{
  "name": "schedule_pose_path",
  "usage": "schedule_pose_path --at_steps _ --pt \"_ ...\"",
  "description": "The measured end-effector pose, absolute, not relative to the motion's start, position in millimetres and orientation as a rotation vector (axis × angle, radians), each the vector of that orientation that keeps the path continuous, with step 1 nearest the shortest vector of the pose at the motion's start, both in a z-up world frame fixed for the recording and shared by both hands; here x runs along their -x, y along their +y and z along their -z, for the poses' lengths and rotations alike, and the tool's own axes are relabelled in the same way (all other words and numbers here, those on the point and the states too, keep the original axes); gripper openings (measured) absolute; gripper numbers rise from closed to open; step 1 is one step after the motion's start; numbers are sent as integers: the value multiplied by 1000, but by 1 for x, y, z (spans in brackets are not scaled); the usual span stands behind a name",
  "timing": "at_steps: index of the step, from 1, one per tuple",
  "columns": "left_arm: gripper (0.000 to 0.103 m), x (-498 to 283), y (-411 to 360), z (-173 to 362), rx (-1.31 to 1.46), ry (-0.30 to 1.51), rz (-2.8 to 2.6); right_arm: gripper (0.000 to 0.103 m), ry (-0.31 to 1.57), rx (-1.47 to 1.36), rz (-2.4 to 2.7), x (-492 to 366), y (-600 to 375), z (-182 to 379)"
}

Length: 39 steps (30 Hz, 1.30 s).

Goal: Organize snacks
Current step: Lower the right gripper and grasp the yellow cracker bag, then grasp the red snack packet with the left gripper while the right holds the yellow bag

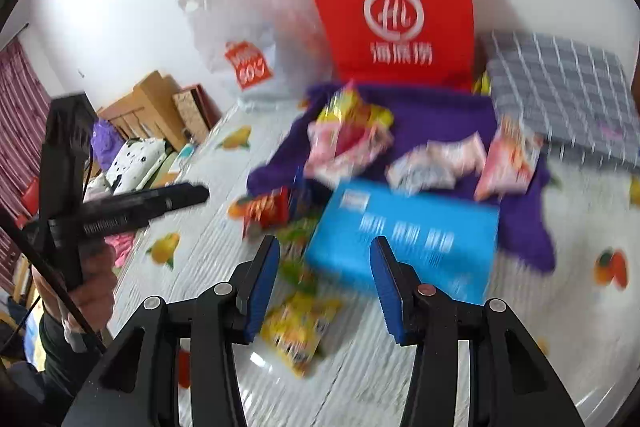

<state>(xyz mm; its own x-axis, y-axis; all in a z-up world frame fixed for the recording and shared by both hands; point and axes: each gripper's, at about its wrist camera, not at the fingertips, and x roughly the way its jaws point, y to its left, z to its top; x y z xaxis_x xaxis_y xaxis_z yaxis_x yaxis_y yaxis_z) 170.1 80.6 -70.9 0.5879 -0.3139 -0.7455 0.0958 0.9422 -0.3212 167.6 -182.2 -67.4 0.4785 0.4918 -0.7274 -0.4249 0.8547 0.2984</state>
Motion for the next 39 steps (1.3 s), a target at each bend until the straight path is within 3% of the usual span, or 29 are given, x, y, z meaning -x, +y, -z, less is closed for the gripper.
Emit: schedule_pose_path --at_steps 8,23,26,39 --pt "48 -139 101 81 289 908 236 52 1006 -152 -566 -143 -154 124" --pt "48 -121 117 112 323 955 227 53 995 -23 -387 -148 -116 165" --pt "48 -125 112 115 319 958 237 49 980 -38 -404 -144 -129 160" --pt "48 -171 88 138 249 1005 223 49 895 -13 -222 -125 -239 154"
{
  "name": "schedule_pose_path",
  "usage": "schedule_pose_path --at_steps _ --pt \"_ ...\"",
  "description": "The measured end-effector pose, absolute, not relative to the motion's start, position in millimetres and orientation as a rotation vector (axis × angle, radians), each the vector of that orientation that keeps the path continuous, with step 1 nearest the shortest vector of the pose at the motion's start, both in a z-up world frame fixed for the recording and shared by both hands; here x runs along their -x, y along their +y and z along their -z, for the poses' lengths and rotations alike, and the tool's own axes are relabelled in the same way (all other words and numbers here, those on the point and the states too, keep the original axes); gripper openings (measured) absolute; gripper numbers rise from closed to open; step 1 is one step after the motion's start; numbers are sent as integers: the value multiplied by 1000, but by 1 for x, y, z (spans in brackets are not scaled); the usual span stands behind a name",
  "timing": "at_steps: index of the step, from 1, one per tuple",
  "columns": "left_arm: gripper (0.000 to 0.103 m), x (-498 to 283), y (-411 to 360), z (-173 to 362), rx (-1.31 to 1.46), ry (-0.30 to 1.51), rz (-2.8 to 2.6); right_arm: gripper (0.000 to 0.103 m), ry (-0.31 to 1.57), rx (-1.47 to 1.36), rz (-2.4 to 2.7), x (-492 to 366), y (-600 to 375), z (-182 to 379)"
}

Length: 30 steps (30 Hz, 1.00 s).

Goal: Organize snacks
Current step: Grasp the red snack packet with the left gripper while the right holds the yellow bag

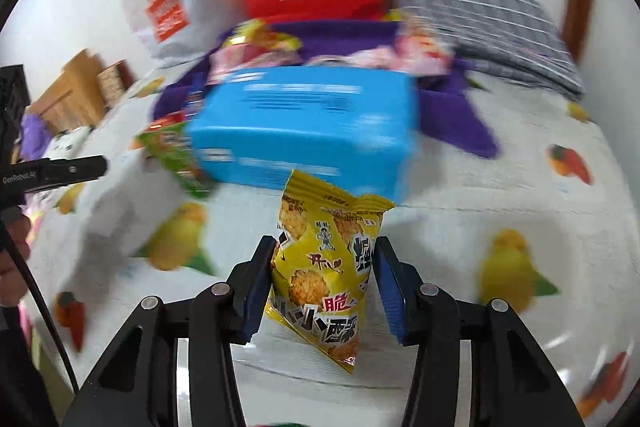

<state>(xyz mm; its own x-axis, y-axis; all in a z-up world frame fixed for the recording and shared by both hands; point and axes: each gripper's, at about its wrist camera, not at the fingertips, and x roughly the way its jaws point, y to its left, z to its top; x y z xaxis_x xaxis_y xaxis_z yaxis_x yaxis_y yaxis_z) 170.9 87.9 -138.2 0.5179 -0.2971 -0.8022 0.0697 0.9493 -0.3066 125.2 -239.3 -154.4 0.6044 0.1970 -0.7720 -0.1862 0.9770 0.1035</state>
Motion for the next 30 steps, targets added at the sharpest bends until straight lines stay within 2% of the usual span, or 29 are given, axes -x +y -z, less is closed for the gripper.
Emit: schedule_pose_path --at_steps 17,30 --pt "48 -231 68 134 127 970 225 48 843 -186 -172 -139 -288 176" --pt "49 -246 60 156 107 1052 301 49 841 -188 -174 -139 -288 177"
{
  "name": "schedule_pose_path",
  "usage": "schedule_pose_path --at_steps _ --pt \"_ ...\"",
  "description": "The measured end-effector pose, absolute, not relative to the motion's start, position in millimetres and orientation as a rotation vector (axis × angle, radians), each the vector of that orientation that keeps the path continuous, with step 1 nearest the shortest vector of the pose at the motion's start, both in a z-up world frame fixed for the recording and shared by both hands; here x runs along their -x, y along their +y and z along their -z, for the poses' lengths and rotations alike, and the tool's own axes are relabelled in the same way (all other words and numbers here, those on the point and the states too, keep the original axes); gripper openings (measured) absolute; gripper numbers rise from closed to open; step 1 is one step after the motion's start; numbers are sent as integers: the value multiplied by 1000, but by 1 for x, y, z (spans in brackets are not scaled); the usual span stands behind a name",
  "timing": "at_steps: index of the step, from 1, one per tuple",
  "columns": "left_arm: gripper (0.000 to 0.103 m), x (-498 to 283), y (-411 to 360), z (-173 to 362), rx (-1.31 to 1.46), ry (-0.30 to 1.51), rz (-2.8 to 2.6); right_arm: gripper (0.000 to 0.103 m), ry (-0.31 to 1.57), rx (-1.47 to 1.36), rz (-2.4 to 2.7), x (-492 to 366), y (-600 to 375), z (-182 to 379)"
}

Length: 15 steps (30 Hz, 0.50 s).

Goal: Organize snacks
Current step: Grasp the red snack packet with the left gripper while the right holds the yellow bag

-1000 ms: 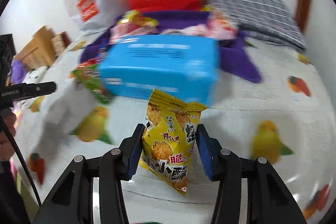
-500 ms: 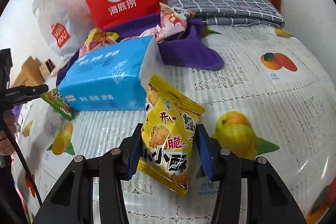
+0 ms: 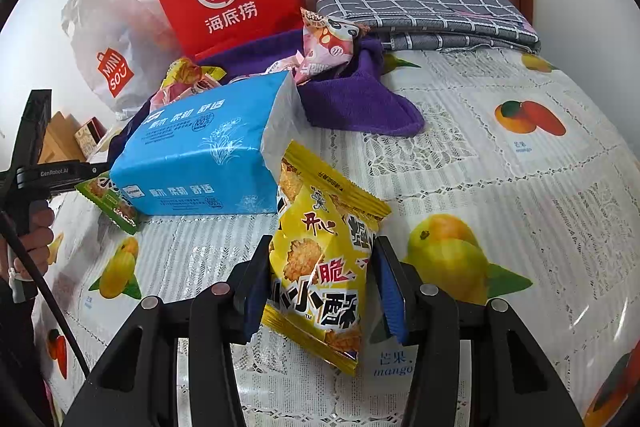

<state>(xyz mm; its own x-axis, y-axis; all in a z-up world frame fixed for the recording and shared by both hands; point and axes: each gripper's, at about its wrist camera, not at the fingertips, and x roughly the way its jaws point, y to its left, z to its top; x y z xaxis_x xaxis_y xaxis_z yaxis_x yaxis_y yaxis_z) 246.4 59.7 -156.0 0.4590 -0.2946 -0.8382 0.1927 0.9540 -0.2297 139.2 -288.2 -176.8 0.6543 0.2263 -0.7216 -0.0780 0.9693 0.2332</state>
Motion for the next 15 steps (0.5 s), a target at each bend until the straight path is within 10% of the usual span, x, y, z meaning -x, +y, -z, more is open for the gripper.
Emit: schedule_pose_path --at_steps 15 --pt "40 -216 38 159 -132 987 173 49 841 -189 -175 -140 -289 177"
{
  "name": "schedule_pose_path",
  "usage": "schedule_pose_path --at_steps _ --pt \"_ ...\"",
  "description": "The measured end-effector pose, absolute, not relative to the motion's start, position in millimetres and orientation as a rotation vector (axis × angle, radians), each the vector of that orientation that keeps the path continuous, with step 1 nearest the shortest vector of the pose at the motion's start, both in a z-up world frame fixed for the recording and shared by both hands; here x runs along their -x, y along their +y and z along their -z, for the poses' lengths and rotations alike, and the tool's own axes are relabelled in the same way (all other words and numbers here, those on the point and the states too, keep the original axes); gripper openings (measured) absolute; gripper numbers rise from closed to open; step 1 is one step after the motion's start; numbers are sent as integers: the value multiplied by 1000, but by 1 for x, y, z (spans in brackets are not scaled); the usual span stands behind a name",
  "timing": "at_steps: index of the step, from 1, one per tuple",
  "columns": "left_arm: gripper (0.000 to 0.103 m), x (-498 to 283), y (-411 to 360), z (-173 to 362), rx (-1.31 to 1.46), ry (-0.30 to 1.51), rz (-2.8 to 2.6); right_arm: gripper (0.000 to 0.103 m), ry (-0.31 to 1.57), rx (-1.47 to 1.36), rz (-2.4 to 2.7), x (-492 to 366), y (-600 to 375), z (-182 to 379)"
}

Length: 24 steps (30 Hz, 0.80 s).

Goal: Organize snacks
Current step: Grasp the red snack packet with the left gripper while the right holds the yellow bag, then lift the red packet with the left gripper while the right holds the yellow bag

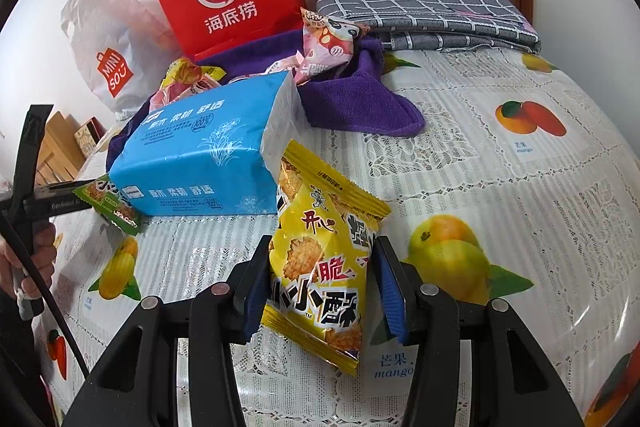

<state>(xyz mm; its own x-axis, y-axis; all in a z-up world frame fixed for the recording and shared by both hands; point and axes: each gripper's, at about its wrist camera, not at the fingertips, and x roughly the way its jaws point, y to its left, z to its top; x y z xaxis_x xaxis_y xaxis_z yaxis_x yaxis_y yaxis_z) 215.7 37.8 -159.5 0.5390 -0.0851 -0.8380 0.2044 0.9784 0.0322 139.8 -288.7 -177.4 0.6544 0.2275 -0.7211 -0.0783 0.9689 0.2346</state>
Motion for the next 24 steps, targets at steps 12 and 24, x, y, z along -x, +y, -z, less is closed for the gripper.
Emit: schedule_pose_path --at_steps 12,24 --pt "40 -159 40 162 -53 965 102 49 843 -175 -168 -140 -287 178" --pt "41 -119 27 165 -38 890 56 49 840 -211 -184 -140 -291 179"
